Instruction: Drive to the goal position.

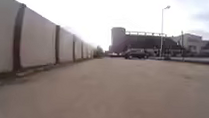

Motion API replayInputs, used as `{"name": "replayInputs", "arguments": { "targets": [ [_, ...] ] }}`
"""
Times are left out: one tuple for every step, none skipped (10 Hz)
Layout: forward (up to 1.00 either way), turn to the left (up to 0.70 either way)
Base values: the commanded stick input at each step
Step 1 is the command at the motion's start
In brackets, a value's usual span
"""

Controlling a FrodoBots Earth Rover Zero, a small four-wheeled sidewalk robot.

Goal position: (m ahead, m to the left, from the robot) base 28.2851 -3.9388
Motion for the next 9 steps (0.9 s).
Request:
{"name": "replayInputs", "arguments": {
  "targets": [
    [0.70, 0.01],
    [0.70, 0.01],
    [0.70, 0.01],
    [0.70, 0.01],
    [0.70, 0.01],
    [0.70, 0.01],
    [0.70, 0.01],
    [0.70, 0.01],
    [0.70, 0.01]
  ]
}}
